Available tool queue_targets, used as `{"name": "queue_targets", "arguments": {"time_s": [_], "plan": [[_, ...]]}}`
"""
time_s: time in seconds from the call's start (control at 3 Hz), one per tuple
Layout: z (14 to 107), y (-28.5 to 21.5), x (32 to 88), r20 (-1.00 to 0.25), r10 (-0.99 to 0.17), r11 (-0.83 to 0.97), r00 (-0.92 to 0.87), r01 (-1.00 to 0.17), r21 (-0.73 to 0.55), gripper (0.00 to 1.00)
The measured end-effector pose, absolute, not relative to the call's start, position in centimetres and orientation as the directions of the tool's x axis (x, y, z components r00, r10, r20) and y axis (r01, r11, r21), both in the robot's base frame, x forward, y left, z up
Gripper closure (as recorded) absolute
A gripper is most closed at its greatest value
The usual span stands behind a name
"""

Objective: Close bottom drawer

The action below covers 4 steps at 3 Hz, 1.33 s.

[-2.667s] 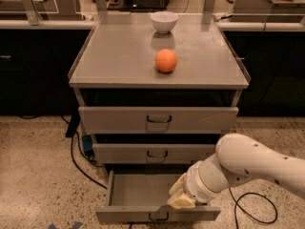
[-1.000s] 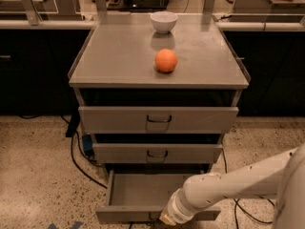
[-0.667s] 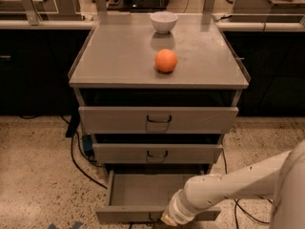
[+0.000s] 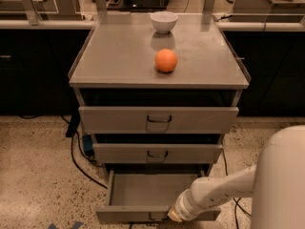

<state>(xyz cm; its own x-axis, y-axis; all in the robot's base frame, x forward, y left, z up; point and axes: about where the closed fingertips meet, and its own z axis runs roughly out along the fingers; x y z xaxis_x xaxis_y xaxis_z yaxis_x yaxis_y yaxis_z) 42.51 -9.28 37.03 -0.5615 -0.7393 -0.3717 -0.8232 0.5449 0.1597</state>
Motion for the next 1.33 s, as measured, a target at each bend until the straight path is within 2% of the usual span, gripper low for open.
{"name": "queue_targets", "arguments": {"time_s": [0.67, 1.33], "plan": [[29.2, -10.8, 43.4, -0.405, -0.651, 0.582, -0.642, -0.765, 0.277, 1.00], [28.2, -11.4, 42.9, -0.396, -0.634, 0.608, -0.664, -0.745, 0.275, 1.00]]}}
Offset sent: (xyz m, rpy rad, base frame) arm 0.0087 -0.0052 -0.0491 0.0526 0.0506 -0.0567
